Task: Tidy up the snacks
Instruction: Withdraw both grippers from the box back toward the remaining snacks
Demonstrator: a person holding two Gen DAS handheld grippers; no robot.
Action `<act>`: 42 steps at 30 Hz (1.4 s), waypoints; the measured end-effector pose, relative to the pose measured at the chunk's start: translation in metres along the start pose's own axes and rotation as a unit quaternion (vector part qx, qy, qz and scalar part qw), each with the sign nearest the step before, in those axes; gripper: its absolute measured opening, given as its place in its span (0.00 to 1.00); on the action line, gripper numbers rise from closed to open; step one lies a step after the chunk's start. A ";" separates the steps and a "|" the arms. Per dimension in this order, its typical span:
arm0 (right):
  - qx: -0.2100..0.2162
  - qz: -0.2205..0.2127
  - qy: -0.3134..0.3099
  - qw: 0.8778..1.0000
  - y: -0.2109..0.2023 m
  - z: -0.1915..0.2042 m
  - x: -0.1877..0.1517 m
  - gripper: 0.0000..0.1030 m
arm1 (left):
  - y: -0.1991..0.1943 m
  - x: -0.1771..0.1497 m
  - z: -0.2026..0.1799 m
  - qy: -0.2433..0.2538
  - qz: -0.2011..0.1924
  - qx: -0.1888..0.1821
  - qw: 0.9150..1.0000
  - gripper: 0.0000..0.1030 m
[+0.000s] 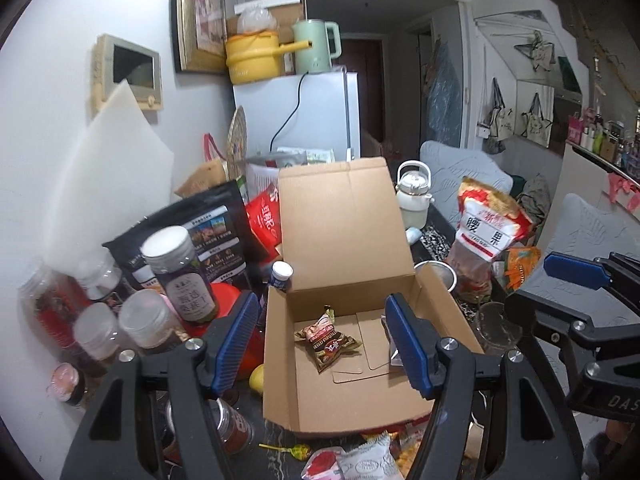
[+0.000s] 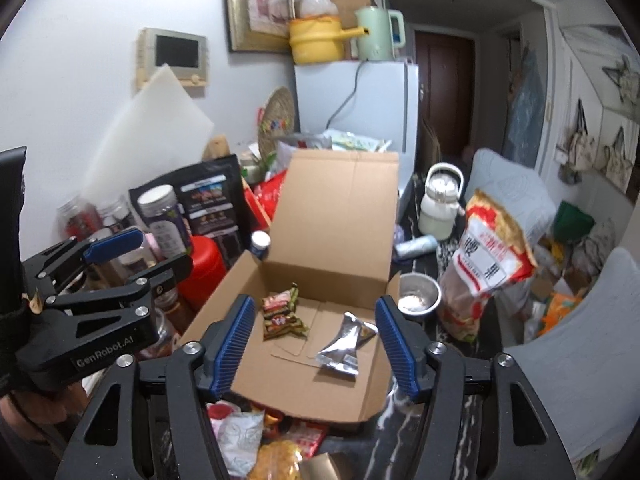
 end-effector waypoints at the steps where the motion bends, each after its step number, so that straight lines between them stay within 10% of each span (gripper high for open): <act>1: 0.003 -0.008 -0.002 1.000 -0.007 0.002 -0.003 0.69 | -0.007 -0.002 -0.001 0.002 -0.004 0.000 1.000 0.64; 7: 0.007 -0.022 -0.005 1.000 -0.036 0.009 -0.021 0.69 | -0.040 -0.015 -0.004 0.017 -0.018 -0.004 1.000 0.65; 13: 0.012 -0.033 -0.010 0.999 -0.062 0.013 -0.049 0.75 | -0.074 -0.035 -0.005 0.029 -0.053 -0.002 0.998 0.91; 42: 0.003 -0.005 0.005 1.000 -0.064 0.034 -0.183 0.82 | -0.073 -0.164 -0.023 0.023 0.027 -0.051 0.998 0.92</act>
Point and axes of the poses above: each gripper's, at about its wrist camera, not at the fingertips, and y roughly the way its jaws point, z to its left, x to its top, the point moved 4 cm from there along y, roughly the way its jaws point, and after that the axes turned 9 degrees about z, right-handed, at the moved point
